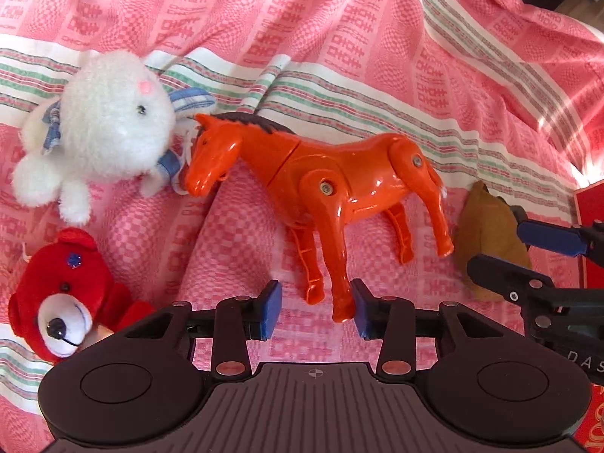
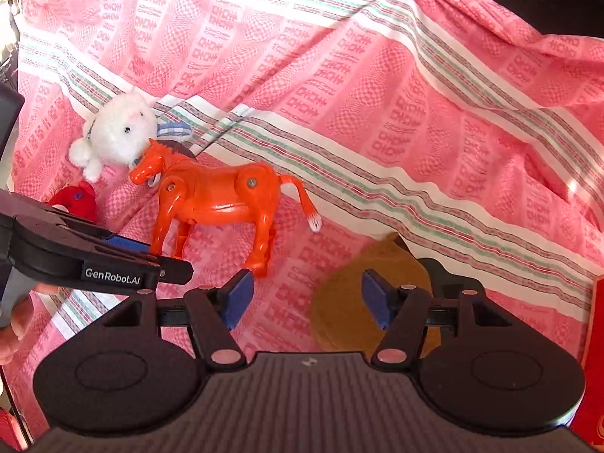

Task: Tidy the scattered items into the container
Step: 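Move the left gripper to the orange toy horse's leg, then close the left gripper on the horse's leg and lift it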

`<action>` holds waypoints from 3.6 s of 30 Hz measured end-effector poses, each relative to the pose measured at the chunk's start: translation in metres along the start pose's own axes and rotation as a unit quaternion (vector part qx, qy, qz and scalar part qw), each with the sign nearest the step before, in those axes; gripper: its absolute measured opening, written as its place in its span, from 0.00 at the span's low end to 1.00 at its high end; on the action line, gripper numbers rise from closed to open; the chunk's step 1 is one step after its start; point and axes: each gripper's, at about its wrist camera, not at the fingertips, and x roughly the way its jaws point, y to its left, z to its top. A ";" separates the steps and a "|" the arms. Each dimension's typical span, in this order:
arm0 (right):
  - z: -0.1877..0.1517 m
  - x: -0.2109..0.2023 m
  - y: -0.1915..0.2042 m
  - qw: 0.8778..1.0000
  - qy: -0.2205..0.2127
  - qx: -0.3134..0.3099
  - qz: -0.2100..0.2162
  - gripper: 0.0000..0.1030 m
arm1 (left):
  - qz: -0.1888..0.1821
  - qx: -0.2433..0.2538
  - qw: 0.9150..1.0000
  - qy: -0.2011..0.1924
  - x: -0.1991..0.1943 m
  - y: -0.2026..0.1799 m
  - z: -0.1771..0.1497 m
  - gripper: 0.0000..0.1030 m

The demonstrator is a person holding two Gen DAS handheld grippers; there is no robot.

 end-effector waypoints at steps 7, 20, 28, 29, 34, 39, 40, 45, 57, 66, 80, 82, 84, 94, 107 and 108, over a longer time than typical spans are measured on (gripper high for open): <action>0.012 0.024 0.013 0.998 0.023 0.040 0.031 0.52 | 0.017 0.048 0.999 -0.006 -0.001 -0.010 0.006 0.52; 0.015 0.040 0.020 0.996 0.032 0.070 0.038 0.15 | 0.038 0.097 0.994 -0.019 0.008 -0.015 0.007 0.26; 0.000 0.025 0.030 0.995 0.029 0.089 0.034 0.16 | 0.015 0.130 0.991 -0.013 -0.001 -0.017 -0.010 0.08; -0.004 0.022 0.032 0.994 0.031 0.094 0.037 0.16 | 0.007 0.136 0.991 -0.010 -0.003 -0.016 -0.014 0.07; -0.034 0.005 0.040 0.990 0.042 0.121 0.052 0.16 | -0.035 0.160 0.986 0.014 -0.016 -0.013 -0.045 0.08; -0.067 -0.006 0.055 0.988 0.054 0.132 0.052 0.18 | -0.062 0.166 0.983 0.035 -0.022 -0.005 -0.069 0.36; -0.070 -0.007 0.058 0.989 0.055 0.132 0.049 0.18 | -0.058 0.164 0.984 0.033 -0.024 -0.004 -0.070 0.40; -0.074 -0.007 0.063 0.986 0.061 0.152 0.043 0.30 | -0.070 0.150 0.986 0.022 -0.038 -0.003 -0.060 0.51; -0.067 -0.017 0.057 0.986 0.042 0.157 0.027 0.48 | -0.019 0.163 0.985 0.052 -0.019 -0.011 -0.058 0.05; -0.071 0.006 0.059 0.983 0.058 0.168 0.040 0.20 | -0.007 0.159 0.986 0.050 -0.018 -0.014 -0.057 0.14; -0.068 0.008 0.038 0.978 0.051 0.175 0.102 0.20 | 0.078 0.152 0.984 0.054 -0.017 -0.034 -0.043 0.46; -0.067 0.009 0.037 0.978 0.048 0.173 0.106 0.18 | 0.076 0.147 0.985 0.054 -0.017 -0.033 -0.043 0.13; -0.067 0.008 0.040 0.981 0.037 0.162 0.104 0.17 | 0.064 0.156 0.984 0.053 -0.019 -0.037 -0.044 0.06; -0.077 -0.015 0.042 0.983 0.017 0.168 0.070 0.15 | 0.040 0.194 0.980 0.022 -0.028 -0.046 -0.062 0.05; -0.092 -0.048 0.070 0.984 0.002 0.178 0.010 0.15 | 0.004 0.240 0.971 -0.004 -0.053 -0.040 -0.091 0.06; -0.093 -0.051 0.073 0.984 -0.001 0.180 0.005 0.15 | 0.000 0.243 0.970 -0.008 -0.056 -0.040 -0.093 0.06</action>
